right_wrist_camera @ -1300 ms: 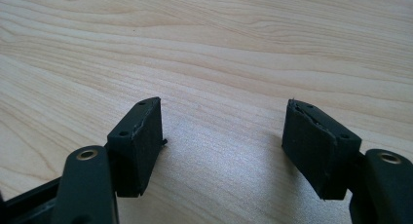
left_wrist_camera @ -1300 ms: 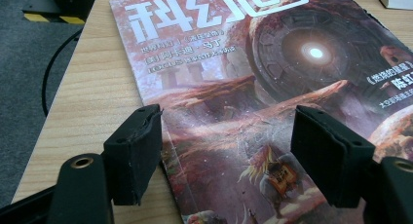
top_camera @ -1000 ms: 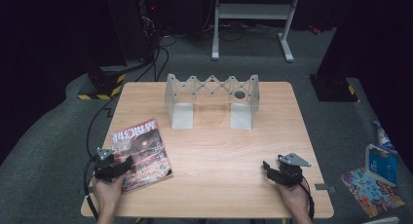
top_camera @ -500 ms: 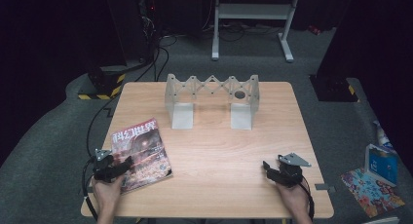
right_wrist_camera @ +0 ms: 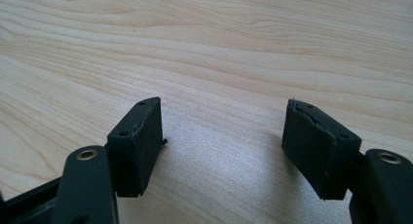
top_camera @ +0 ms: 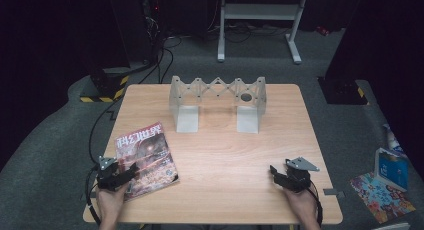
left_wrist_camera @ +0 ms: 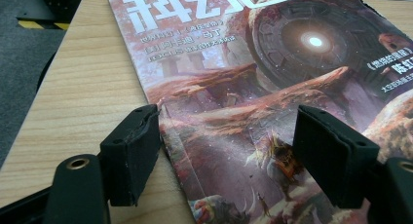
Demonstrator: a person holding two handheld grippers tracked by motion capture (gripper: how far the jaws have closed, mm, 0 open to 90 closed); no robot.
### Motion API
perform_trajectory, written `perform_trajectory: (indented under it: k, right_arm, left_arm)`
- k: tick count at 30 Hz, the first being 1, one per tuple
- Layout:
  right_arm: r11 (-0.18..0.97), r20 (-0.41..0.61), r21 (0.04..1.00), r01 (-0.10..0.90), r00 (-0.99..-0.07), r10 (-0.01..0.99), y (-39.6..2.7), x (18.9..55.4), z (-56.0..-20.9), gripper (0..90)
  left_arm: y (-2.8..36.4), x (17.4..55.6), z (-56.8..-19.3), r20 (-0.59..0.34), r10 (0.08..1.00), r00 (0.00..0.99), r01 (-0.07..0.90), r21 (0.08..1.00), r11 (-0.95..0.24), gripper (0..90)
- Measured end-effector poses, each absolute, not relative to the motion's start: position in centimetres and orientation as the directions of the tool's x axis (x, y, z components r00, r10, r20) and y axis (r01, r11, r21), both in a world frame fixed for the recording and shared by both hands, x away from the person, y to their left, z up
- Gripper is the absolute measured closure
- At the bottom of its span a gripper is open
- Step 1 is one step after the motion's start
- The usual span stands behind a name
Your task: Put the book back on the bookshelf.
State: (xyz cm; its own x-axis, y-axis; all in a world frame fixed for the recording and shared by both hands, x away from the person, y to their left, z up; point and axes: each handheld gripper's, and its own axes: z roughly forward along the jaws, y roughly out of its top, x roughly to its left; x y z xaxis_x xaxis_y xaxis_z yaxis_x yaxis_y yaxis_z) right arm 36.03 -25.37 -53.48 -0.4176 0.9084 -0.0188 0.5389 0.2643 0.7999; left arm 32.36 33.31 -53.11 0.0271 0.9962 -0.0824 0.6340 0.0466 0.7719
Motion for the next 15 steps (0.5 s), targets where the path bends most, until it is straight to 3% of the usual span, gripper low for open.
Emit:
perform_trajectory:
  k: [15]
  right_arm:
    - [0.266,-0.020,0.801,0.536,-0.419,0.908,-25.4,36.0,-53.5,31.2]
  left_arm:
    - [31.7,30.9,-53.1,-0.080,0.994,0.074,0.635,0.772,0.015,25.9]
